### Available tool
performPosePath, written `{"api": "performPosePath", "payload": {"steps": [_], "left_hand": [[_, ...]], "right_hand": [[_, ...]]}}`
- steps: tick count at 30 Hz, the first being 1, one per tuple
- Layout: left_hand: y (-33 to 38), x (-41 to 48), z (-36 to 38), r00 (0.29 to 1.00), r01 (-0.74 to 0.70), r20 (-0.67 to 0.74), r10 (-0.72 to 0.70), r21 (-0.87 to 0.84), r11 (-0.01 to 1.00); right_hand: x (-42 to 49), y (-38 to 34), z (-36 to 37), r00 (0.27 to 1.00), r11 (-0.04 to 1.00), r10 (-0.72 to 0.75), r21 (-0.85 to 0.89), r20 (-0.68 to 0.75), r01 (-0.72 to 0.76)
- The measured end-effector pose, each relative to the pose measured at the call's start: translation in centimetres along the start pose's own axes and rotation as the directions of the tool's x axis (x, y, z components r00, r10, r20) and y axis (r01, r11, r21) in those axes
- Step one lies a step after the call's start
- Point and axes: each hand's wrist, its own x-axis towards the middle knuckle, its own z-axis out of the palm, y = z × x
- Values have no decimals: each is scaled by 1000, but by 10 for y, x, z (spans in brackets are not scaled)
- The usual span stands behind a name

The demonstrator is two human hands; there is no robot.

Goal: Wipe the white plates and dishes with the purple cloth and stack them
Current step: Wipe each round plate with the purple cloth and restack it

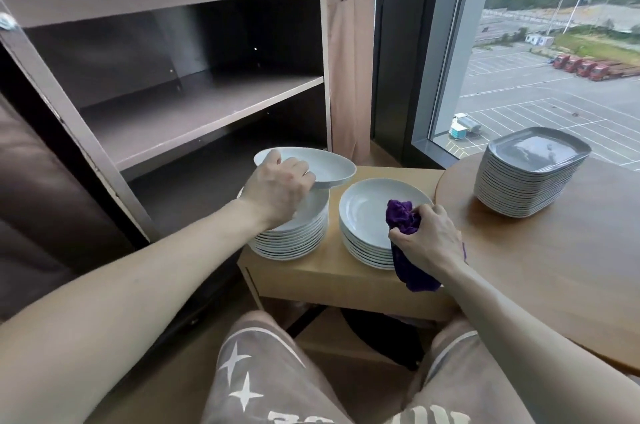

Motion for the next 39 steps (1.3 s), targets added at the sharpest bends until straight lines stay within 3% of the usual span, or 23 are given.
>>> {"api": "performPosePath", "payload": {"steps": [9,16,18,22,24,28,33,36,39], "left_hand": [[12,-33,35,979,194,89,-181,-167,967],[21,-40,66,954,226,270,-133,-350,909],[19,-40,69,937,296,316,-151,-485,823],[12,-22,66,808,562,569,-153,-668,488],[20,-6,60,800,587,581,-151,-706,395],[50,34,51,853,505,504,-136,-732,457],[70,70,65,796,508,601,-65,-606,612],[71,69,86,753,554,655,-63,-580,597],[75,64,100,754,565,651,-83,-579,589]], "right_hand": [[9,0,8,995,992,-98,-82,19,100],[26,6,8,994,988,-110,-107,30,112],[32,8,7,993,988,-103,-111,54,109],[41,13,8,985,988,-124,-73,118,133],[44,15,11,979,981,-150,-100,141,165],[51,13,14,959,952,-174,-211,222,222],[56,12,13,934,932,-171,-257,313,256],[58,9,13,901,915,-199,-256,386,312],[62,2,18,866,907,-247,-211,435,364]]}}
